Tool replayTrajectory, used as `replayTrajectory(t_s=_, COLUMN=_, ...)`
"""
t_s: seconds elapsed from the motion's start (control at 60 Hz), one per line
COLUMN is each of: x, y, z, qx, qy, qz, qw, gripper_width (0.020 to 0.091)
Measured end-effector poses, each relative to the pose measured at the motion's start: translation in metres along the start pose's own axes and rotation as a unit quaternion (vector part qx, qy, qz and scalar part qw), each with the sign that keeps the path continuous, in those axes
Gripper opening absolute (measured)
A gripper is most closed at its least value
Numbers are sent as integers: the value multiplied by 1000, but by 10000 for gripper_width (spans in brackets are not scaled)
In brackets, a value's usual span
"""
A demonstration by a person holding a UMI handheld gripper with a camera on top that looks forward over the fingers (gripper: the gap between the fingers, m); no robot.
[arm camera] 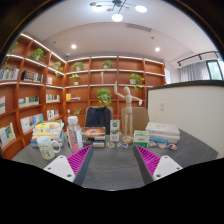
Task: Pour water
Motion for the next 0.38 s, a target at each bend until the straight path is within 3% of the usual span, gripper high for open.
replayTrajectory(t_s=0.383, x=-12, y=-16, z=5, qx=0, qy=18, qz=-8, qw=1000, gripper_width=878)
Point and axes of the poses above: the point between the fingertips, and its own axes, seen from behind it with the camera up: x to the left, z down, y forward, the way the camera looks, the point moved 6 cm from there along -y, backward, against the way the camera looks, and after that the axes turned 2 degrees about x, right-handed, at the moved point
